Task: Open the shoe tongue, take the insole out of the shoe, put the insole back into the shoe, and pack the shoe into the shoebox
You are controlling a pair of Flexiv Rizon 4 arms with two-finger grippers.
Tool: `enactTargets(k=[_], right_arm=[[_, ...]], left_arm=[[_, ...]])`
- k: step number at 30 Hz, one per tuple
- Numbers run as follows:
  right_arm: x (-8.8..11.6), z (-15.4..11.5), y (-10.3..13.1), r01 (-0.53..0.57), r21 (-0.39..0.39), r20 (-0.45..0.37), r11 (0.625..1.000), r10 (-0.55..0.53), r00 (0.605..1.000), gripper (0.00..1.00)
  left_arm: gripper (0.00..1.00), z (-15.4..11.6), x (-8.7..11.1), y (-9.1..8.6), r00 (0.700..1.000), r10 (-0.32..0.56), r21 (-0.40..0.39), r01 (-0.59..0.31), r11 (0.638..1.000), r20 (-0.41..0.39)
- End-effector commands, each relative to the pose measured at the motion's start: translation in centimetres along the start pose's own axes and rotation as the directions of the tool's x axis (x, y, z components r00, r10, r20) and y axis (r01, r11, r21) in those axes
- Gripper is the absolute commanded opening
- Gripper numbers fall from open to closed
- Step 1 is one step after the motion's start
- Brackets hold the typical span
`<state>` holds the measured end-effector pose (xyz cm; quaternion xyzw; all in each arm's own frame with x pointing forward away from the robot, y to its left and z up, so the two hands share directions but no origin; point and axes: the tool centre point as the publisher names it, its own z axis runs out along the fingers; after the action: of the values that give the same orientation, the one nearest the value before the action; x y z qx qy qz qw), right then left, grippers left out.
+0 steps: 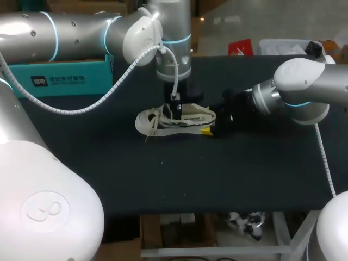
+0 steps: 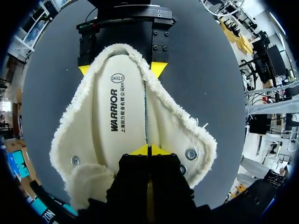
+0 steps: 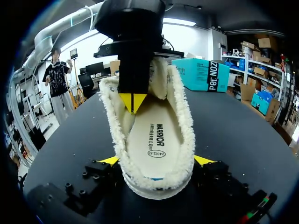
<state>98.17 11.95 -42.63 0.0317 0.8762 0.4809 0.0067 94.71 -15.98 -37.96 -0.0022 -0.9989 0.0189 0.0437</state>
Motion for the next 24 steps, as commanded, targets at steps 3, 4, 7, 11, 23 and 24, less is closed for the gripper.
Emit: enactTargets(k=[3,4,7,11,23,24], right_arm=[[-0.36,0.29,-0.4,0.0,-0.001,-0.002,1.0,0.0,1.0,0.0],[-0.36,0.29,-0.4,0.0,-0.001,-0.002,1.0,0.0,1.0,0.0],[-0.36,0.29,-0.4,0.0,-0.001,-0.002,1.0,0.0,1.0,0.0],[-0.36,0.29,-0.4,0.0,-0.001,-0.002,1.0,0.0,1.0,0.0],[-0.36,0.29,-0.4,0.0,-0.001,-0.002,1.0,0.0,1.0,0.0],[-0.36,0.29,-0.4,0.0,-0.001,-0.002,1.0,0.0,1.0,0.0]], left_arm=[[0.0,1.51,0.53,-0.16,0.998,-0.031,-0.021,0.033,0.999,0.055],[0.0,1.62,0.37,-0.13,0.998,-0.037,-0.02,0.038,0.999,0.053],[0.0,1.8,0.23,-0.02,0.998,-0.038,-0.018,0.039,0.999,0.046],[0.0,1.88,0.26,0.05,0.998,-0.039,-0.018,0.041,0.999,0.057],[0.2,2.06,0.55,0.23,0.993,-0.04,-0.026,0.043,0.999,0.107],[0.2,2.1,0.59,0.21,0.993,-0.042,-0.028,0.046,0.999,0.114]])
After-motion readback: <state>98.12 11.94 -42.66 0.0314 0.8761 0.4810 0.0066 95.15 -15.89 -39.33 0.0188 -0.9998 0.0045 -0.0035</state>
